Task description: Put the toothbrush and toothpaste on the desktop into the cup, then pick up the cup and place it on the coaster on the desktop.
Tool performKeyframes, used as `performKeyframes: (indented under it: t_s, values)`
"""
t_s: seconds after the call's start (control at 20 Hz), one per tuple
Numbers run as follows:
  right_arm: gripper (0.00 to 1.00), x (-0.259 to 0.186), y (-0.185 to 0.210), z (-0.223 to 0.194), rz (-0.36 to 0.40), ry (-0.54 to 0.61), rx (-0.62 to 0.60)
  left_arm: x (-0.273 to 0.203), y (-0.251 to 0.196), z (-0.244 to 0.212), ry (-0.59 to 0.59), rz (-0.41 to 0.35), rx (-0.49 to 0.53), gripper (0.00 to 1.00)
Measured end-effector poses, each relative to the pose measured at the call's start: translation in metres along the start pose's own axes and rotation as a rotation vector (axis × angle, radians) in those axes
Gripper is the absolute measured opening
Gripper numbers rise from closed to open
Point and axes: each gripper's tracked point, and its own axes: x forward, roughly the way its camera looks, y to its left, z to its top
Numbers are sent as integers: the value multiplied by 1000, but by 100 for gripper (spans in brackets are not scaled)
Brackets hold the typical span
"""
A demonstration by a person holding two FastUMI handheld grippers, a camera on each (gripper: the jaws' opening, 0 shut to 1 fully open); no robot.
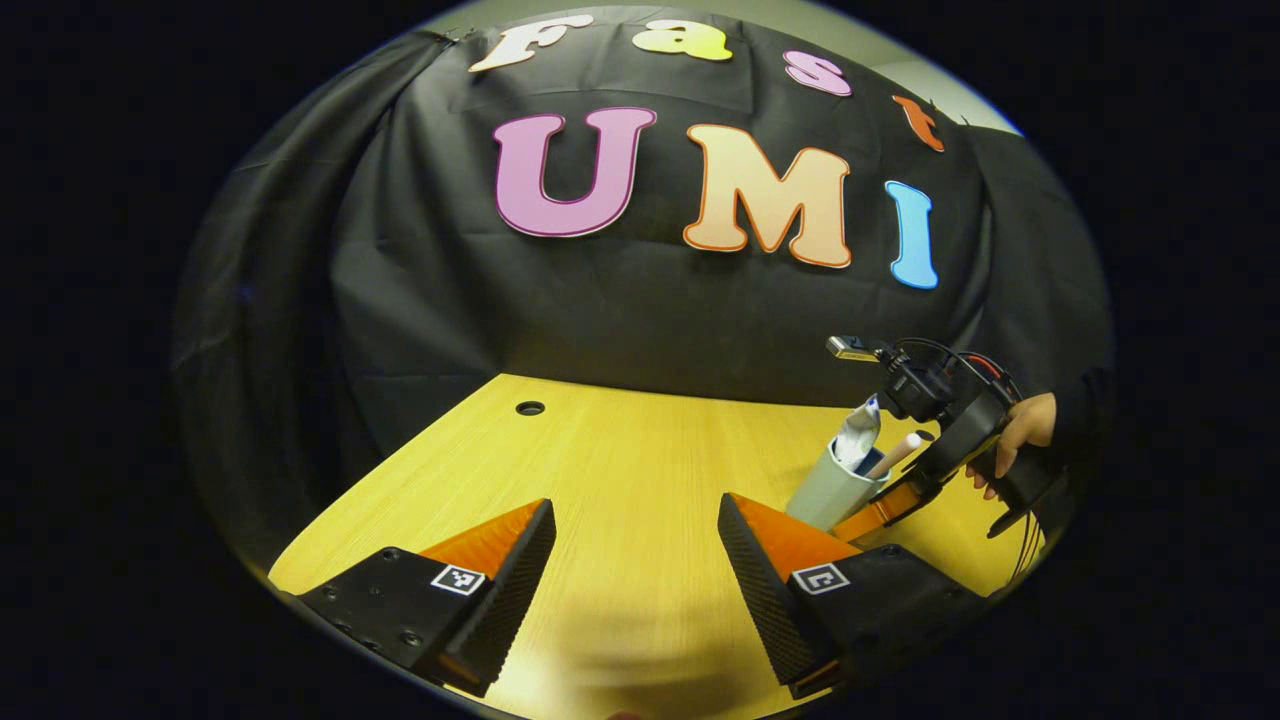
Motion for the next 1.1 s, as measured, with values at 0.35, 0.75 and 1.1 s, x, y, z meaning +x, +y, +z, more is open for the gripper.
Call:
performKeyframes:
  t_s: [0.35, 0.75, 1.1]
  values:
    - [32, 26, 36, 1, -24, 42, -50, -5, 27, -3, 1, 38, -7, 95]
    - [43, 14, 37, 8, -13, -4, -35, -3, 21, 1, -1, 26, 1, 94]
    - [95, -27, 24, -11, 17, -133, -3, 5, -17, 18, -21, -26, 34, 95]
